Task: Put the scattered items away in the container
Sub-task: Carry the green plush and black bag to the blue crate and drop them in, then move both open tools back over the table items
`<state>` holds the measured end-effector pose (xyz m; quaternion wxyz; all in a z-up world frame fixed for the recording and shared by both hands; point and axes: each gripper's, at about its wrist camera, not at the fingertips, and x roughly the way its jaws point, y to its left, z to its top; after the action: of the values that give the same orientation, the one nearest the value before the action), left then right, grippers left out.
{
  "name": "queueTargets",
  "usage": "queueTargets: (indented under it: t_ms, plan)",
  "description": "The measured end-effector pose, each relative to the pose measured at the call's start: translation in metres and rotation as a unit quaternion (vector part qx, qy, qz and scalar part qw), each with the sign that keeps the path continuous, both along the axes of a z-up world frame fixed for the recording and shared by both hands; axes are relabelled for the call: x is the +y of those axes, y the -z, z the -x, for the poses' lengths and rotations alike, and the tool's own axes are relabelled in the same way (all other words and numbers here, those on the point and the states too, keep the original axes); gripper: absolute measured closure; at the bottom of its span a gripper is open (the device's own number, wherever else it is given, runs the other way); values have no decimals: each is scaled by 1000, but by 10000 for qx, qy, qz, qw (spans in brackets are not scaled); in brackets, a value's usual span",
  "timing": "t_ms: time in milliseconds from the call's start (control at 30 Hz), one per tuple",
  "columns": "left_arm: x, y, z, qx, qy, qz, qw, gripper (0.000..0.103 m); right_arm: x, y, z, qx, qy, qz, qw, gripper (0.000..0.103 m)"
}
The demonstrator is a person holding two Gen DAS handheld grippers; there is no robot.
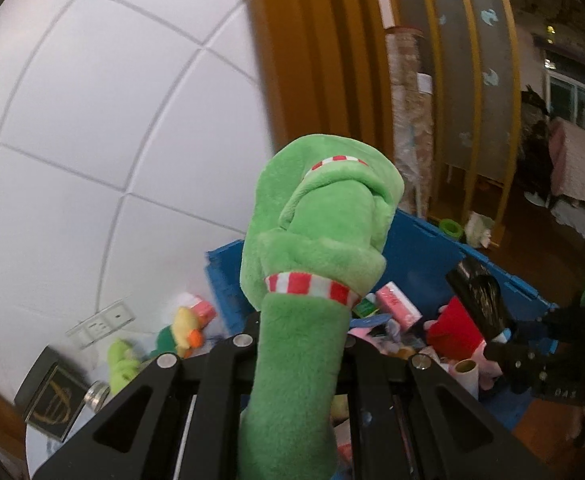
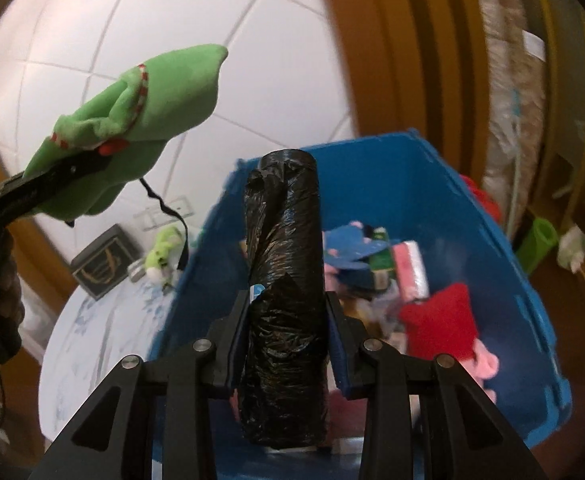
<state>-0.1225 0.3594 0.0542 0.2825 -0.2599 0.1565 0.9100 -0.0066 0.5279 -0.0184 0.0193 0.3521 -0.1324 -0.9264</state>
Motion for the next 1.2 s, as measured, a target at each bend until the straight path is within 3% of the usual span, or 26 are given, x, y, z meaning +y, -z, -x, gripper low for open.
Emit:
queueTargets:
  t_ms: [367,433,467,500,533,567,800,1200]
  plan:
    - [50,12,27,-184,290,72,9994,93,30,24,-5,-256,392,36,9989,68]
    - [52,11,27,-246,425,-26,9988,91,30,21,-5,-151,452,26,9989,64]
    - [53,12,28,-297,554,-68,9980,81,30,18,-5,-90,486,-2,9988,54]
    - [54,14,28,-321,618,-19,9976,56,29,16,-5,-57,516,-22,9986,16]
    - [54,16,27,-296,598,37,9978,41,29,14,-5,16,514,34,9987,4]
    - [52,18,26,-267,539,52,9982,21,28,15,-4,18,485,79,9988,3]
    - [5,47,24,-456,148,196,9987,20,5,25,4,-192,277,59,9994,2]
    - [-136,90,14,-735,-845,181,9935,20,-85,12,21,-159,-331,-71,9993,2]
